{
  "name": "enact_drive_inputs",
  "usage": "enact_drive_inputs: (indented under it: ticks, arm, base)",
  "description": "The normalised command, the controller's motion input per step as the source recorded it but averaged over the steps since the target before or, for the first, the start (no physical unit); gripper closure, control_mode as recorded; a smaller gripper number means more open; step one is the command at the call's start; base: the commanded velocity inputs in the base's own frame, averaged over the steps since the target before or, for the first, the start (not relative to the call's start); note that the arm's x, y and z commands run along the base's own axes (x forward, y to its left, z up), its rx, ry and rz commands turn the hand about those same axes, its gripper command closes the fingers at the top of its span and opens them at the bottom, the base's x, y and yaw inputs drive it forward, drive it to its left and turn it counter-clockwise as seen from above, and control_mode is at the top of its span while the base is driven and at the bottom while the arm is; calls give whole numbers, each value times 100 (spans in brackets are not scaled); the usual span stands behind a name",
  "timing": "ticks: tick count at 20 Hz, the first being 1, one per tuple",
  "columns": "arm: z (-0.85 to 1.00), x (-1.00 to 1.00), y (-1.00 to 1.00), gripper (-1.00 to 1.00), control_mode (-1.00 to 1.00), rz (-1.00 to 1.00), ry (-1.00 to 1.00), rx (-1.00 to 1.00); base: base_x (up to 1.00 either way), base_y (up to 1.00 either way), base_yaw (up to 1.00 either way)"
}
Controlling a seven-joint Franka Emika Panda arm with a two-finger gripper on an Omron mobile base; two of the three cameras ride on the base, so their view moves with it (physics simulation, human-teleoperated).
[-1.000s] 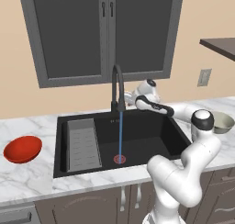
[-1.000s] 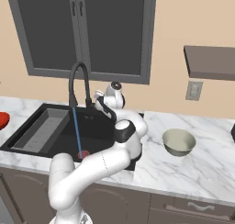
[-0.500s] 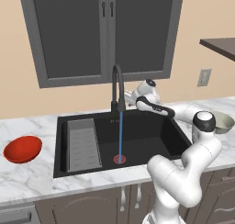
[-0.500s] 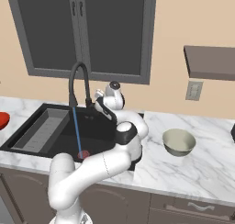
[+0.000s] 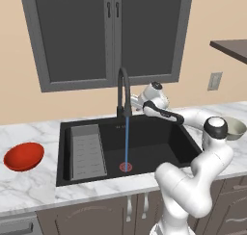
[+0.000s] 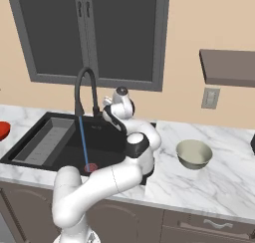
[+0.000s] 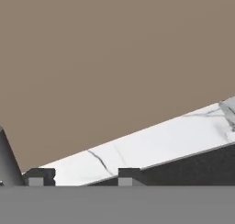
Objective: Rinse each bowl for a few seconds and place them down in the sink or on the counter.
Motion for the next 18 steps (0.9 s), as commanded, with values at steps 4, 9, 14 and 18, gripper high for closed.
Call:
enact_drive_inputs:
  ticks: [4, 9, 14, 18]
  arm:
    - [98, 4, -26, 100, -100, 7, -3, 8]
    - [77, 26, -13, -100, -100, 8, -14, 11]
    - [54, 36, -17, -100, -100, 8, -13, 17]
    - [64, 35, -27, -100, -100, 8, -14, 16]
  base:
    - [0, 0, 0]
    - [0, 0, 0]
    - [0, 0, 0]
    - [0, 0, 0]
